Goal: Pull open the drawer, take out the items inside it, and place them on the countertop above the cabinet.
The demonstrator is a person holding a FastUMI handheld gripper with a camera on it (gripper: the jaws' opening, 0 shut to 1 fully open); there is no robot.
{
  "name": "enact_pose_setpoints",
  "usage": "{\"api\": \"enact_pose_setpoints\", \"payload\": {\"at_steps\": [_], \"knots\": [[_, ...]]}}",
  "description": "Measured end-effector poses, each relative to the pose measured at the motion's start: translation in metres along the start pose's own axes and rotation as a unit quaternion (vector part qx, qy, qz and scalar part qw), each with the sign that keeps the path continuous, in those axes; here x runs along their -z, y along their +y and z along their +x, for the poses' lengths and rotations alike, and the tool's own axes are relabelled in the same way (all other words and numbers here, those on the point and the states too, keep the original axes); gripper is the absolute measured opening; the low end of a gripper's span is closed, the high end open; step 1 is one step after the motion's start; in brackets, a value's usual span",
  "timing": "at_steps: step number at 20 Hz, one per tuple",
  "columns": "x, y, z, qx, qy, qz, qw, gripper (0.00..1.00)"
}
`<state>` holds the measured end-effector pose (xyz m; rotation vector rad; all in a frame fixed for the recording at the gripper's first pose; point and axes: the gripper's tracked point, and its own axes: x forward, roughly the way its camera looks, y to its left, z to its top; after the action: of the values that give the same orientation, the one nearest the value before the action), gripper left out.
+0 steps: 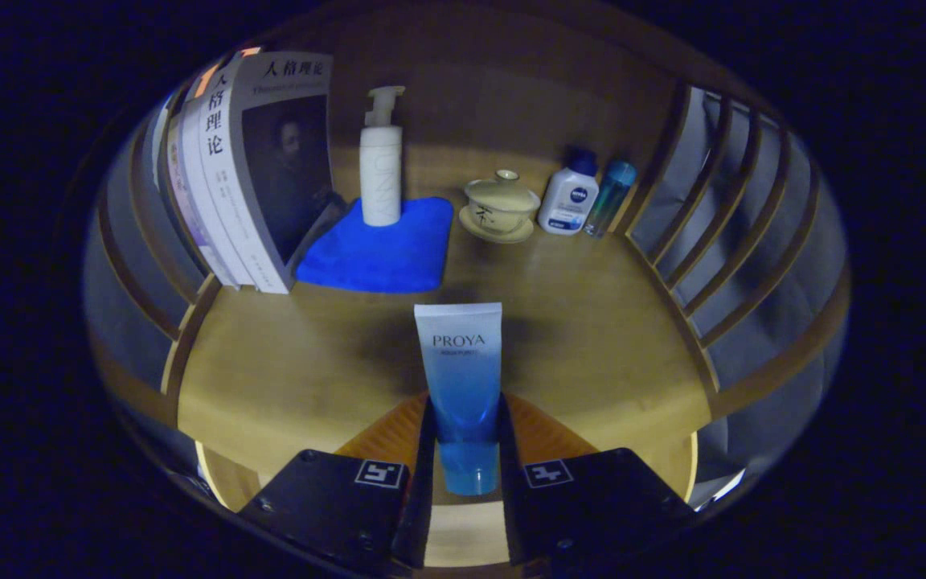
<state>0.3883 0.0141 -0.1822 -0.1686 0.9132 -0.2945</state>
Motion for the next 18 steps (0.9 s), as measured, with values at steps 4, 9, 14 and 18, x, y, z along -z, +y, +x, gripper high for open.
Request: {"api": "enact_pose_setpoints", "payload": {"at_steps": [4,9,14,18], "knots": [[0.009,0.007,0.002,-0.012,0.017,0.005,1.0,0.5],[0.028,0.01,-0.011,-0.008,0.02,-0.008,1.0,0.62],[0.04,0.019,-0.057,-0.033,-0.014,-0.043,0.998,0.64],[0.059,0.013,-0.097,-0.035,-0.069,-0.07,0.995,0.65]]}}
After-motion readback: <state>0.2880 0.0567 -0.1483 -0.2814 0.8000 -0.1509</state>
